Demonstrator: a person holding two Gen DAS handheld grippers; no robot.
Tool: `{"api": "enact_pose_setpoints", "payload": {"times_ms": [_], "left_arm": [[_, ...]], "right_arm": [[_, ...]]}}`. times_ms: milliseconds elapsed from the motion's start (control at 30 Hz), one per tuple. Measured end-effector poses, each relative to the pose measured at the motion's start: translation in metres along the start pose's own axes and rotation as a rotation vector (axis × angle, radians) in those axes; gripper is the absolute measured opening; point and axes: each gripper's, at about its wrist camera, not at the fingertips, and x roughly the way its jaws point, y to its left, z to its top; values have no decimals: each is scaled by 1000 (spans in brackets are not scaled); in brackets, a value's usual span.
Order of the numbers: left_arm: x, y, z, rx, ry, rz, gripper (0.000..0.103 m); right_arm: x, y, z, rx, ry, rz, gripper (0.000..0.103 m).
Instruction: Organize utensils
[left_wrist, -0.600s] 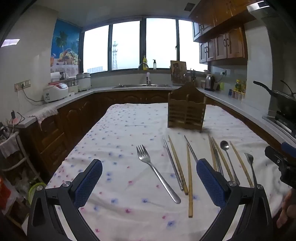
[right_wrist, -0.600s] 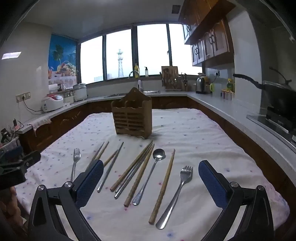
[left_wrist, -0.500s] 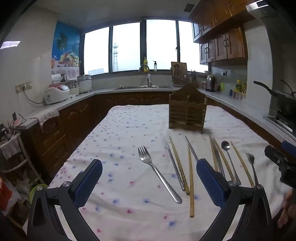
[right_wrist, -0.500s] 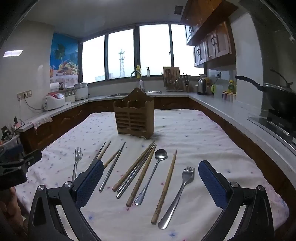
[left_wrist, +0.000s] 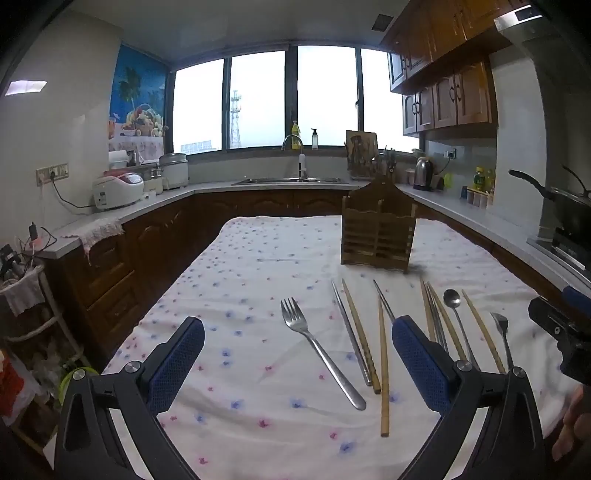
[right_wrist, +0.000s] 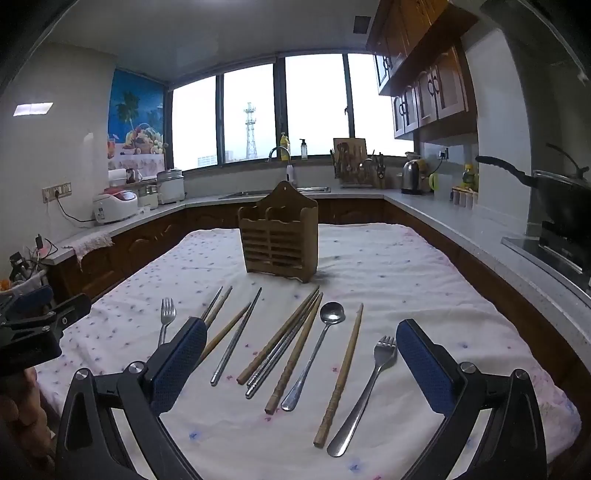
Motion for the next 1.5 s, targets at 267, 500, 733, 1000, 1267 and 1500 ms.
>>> {"api": "enact_pose_setpoints", "payload": {"times_ms": [267,500,733,1000,1267,1500], "left_arm": [[-2,2,2,2,-5,-4,102],[-3,0,0,16,-8,-3,102],[-2,-2,-1,17,-11,-4,102],[-2,-2,-1,14,-14,-6,102],[-2,-2,-1,16,-15,-6,102],[-2,-3,-2,16,-15,-7,102]], "right_arm": [[-1,-1,2,10,6,5,103],[1,-3,3,22,20,12,103],[2,-3,4,21,14,11,103],[2,-3,5,23,11,13,103],[2,-2,5,25,12,14,103],[2,-2,5,24,13,17,103]]}}
